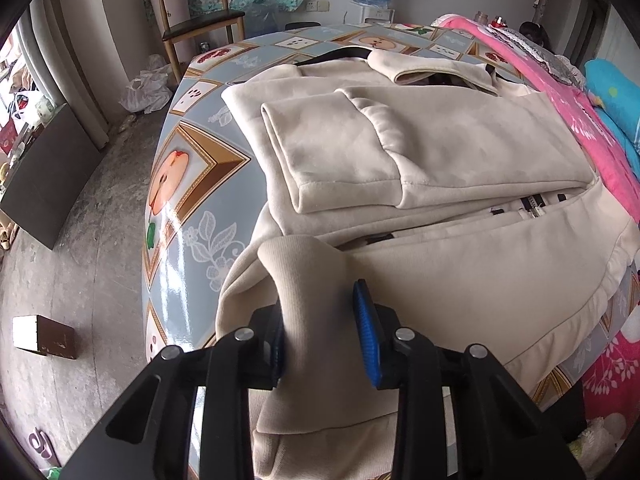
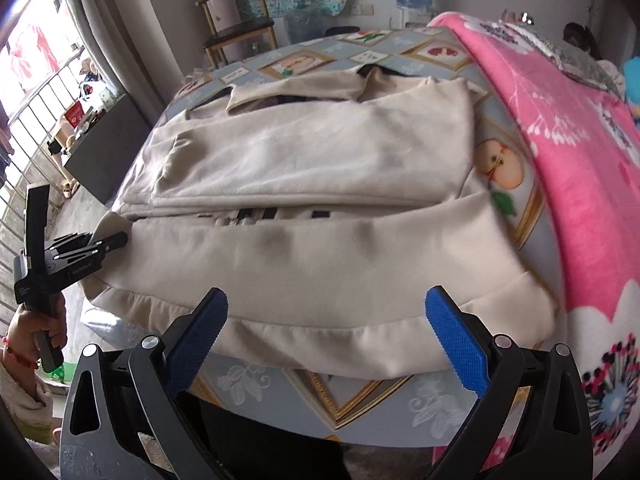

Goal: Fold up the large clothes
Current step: 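Hold the hem with the left tool while the right tool moves to the hem corner, then close the right tool on the hem corner beside the left tool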

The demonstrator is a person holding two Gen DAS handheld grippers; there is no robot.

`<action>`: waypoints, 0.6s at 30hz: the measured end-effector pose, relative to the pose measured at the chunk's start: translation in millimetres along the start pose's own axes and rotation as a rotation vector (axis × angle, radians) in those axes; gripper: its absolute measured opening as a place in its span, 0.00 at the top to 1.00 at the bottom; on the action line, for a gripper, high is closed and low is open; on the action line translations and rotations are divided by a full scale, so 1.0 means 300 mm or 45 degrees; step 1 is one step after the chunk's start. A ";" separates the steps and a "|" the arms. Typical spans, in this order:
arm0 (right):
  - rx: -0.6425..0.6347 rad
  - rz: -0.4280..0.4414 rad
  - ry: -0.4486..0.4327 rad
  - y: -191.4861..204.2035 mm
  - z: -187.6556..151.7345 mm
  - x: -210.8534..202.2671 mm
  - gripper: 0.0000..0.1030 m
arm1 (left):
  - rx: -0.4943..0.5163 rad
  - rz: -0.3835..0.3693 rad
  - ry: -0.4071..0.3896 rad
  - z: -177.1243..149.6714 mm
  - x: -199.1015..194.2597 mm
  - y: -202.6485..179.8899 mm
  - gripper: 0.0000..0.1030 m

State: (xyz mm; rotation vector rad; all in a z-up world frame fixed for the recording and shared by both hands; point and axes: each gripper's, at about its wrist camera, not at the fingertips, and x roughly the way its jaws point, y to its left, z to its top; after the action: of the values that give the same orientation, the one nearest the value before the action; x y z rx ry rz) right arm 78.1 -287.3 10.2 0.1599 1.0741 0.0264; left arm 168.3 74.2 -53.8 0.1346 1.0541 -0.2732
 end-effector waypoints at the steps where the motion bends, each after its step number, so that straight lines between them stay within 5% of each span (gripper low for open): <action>1: 0.018 -0.020 -0.013 -0.040 0.018 -0.008 0.07 | -0.002 0.000 0.000 0.000 0.000 0.000 0.71; 8: 0.168 -0.102 0.020 -0.299 0.059 0.016 0.09 | -0.009 0.014 -0.004 -0.003 -0.001 -0.007 0.71; 18: 0.302 0.090 0.050 -0.383 0.070 0.124 0.30 | -0.032 0.005 -0.005 -0.004 0.001 -0.001 0.71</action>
State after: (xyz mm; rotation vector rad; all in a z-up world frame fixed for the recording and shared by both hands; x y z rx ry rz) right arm 107.8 -399.5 -28.9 0.4126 1.1087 -0.0344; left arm 167.3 74.1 -54.7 0.1130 1.0526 -0.2563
